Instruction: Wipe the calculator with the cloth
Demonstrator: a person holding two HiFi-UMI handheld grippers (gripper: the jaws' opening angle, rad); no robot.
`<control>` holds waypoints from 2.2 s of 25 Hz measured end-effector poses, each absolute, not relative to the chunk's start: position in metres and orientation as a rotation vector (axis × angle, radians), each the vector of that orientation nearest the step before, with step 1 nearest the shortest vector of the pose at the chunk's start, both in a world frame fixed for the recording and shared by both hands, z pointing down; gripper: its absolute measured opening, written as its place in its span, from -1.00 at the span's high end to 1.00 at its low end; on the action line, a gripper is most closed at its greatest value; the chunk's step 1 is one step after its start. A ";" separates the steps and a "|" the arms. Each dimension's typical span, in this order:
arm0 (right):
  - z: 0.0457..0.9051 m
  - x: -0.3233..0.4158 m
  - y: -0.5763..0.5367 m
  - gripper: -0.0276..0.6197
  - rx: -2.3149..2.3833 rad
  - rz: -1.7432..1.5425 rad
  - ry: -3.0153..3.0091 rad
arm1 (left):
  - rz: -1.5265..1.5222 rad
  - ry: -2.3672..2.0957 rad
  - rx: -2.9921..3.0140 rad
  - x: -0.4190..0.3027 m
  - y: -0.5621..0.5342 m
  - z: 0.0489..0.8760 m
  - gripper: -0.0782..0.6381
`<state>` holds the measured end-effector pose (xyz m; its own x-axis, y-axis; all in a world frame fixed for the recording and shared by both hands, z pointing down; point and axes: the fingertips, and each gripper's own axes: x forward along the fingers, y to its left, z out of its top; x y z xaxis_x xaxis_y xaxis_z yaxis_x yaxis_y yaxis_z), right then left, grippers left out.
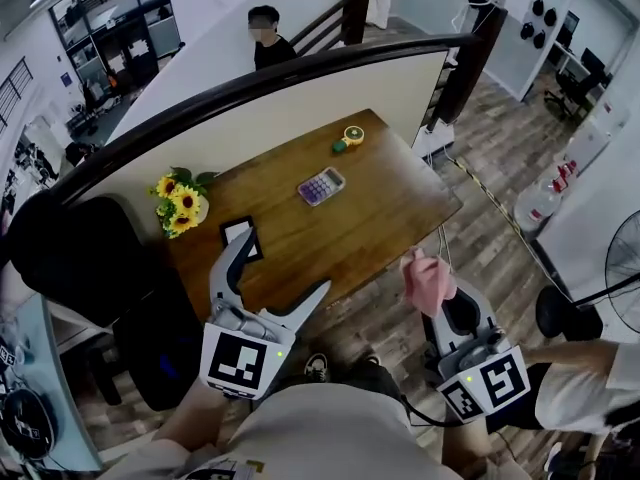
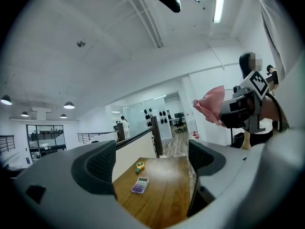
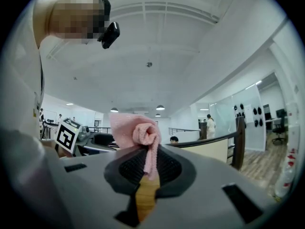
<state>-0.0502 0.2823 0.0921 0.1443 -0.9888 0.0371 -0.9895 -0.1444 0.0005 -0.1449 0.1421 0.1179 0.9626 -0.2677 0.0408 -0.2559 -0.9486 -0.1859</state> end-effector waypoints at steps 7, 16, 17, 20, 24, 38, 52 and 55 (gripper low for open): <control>0.102 -0.007 0.253 0.79 2.357 0.062 -2.032 | -0.122 0.403 -2.923 -0.110 0.117 0.126 -0.49; 0.107 0.085 0.192 0.79 2.265 0.073 -2.158 | -0.165 0.522 -2.900 -0.032 0.071 0.132 -0.49; 0.107 0.095 0.184 0.79 2.250 0.073 -2.178 | -0.173 0.536 -2.895 -0.023 0.064 0.133 -0.49; 0.107 0.127 0.159 0.79 2.198 0.082 -2.232 | -0.198 0.582 -2.883 0.006 0.046 0.133 -0.49; 0.110 0.170 0.124 0.79 2.106 0.115 -2.316 | -0.195 0.670 -2.882 0.044 0.023 0.132 -0.49; 0.139 0.261 0.011 0.79 1.719 0.227 -2.608 | -0.344 1.005 -2.803 0.117 -0.038 0.157 -0.49; 0.165 0.260 -0.028 0.79 1.571 0.312 -2.717 | -0.459 1.067 -2.732 0.118 -0.045 0.182 -0.49; 0.171 0.251 -0.028 0.79 1.574 0.333 -2.702 | -0.494 1.012 -2.753 0.111 -0.043 0.192 -0.49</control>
